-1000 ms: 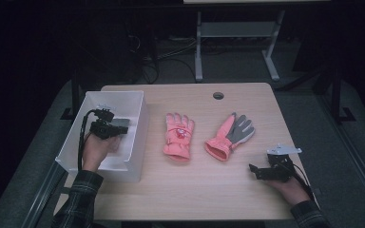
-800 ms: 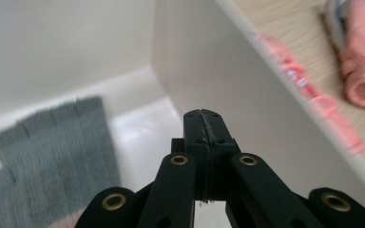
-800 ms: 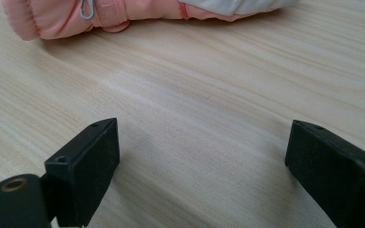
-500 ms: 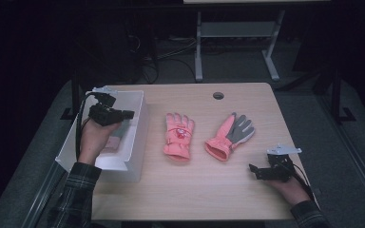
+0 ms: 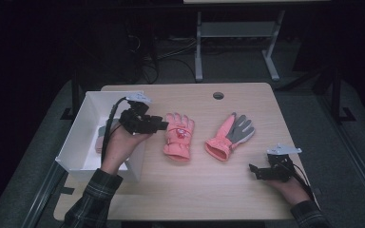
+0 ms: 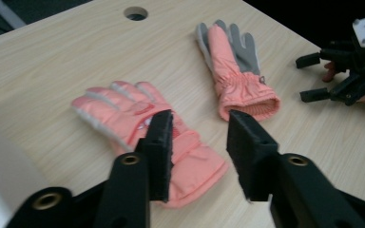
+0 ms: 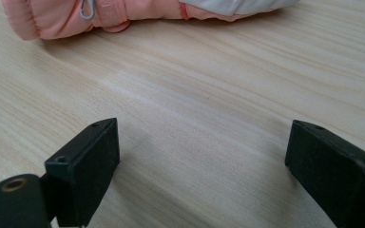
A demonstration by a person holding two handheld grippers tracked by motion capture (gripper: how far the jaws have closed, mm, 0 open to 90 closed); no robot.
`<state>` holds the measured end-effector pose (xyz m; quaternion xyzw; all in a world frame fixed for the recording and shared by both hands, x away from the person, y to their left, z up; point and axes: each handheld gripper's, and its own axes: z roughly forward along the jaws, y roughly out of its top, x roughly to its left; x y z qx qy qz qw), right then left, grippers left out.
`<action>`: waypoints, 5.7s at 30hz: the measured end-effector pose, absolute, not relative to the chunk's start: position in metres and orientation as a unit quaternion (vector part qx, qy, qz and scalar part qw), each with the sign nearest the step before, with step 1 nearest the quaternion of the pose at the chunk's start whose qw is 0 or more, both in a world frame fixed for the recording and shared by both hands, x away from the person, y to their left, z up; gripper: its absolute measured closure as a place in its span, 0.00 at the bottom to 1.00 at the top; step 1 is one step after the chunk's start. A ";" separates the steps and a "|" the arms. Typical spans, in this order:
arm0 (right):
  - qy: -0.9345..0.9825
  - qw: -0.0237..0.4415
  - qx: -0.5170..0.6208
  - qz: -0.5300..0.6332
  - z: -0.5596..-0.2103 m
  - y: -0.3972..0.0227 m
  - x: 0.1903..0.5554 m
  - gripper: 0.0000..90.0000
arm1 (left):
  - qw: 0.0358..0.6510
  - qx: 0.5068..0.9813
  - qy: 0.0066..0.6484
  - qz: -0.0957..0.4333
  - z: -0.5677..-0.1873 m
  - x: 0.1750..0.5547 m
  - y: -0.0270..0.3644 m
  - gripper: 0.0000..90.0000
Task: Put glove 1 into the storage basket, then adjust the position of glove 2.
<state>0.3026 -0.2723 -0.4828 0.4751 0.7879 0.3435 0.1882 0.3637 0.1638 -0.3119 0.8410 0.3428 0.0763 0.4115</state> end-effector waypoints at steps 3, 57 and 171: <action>0.788 0.189 0.475 0.343 -0.483 -0.272 0.303 0.12 | 0.412 0.846 0.330 0.077 -0.318 0.357 0.150 0.59; 0.807 0.121 0.414 0.402 -0.431 -0.158 0.361 0.63 | 0.312 0.910 0.256 0.097 -0.465 0.266 0.136 0.14; 0.811 0.156 0.430 0.365 -0.481 -0.277 0.280 0.17 | 0.363 0.864 0.334 0.099 -0.419 0.323 0.106 0.21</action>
